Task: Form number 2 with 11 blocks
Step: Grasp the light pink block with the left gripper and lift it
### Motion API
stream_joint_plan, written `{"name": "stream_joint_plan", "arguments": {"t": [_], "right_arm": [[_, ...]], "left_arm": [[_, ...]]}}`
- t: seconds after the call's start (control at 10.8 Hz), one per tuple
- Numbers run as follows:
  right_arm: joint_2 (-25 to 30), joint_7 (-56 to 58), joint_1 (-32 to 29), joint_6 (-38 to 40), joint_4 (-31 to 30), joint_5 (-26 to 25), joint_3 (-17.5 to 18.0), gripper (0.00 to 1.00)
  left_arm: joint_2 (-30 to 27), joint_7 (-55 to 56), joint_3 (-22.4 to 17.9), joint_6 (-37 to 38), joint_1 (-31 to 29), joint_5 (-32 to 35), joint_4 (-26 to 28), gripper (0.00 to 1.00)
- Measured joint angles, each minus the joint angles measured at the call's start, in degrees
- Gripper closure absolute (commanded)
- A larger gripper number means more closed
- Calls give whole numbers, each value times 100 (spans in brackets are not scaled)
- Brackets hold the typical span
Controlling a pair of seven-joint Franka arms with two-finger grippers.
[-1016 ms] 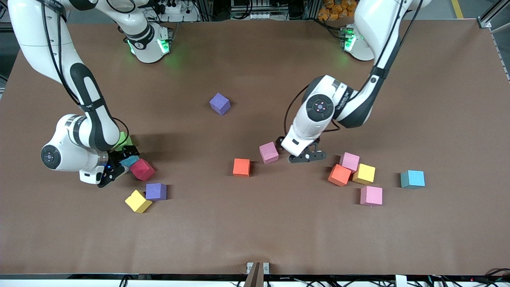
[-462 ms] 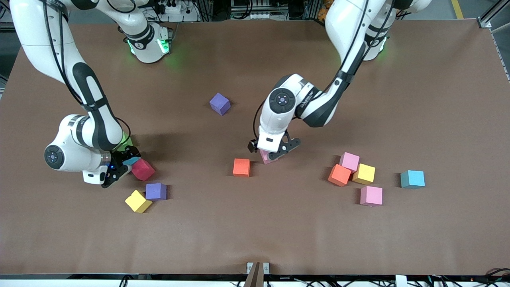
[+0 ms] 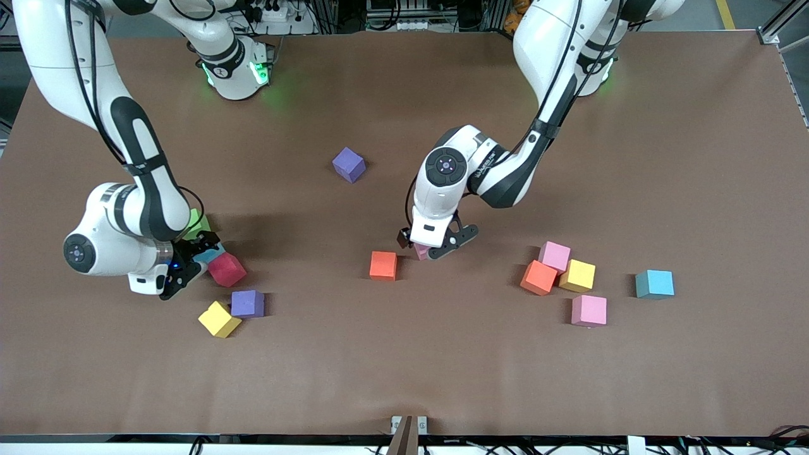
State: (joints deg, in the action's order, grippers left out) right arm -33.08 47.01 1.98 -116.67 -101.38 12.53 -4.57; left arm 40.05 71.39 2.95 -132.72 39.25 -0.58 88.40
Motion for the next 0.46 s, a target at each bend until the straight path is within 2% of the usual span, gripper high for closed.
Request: {"name": "stream_joint_plan", "arguments": {"t": [0.18,0.46], "right_arm": [[115,-313,63,511,301,10,3,73],[433,-1085,350,895,341,20,13,72]], "left_arm": [[73,-111,0,-20,2,19,-4,0],[176,-171,-3,-128,1,32,-9,0]]}}
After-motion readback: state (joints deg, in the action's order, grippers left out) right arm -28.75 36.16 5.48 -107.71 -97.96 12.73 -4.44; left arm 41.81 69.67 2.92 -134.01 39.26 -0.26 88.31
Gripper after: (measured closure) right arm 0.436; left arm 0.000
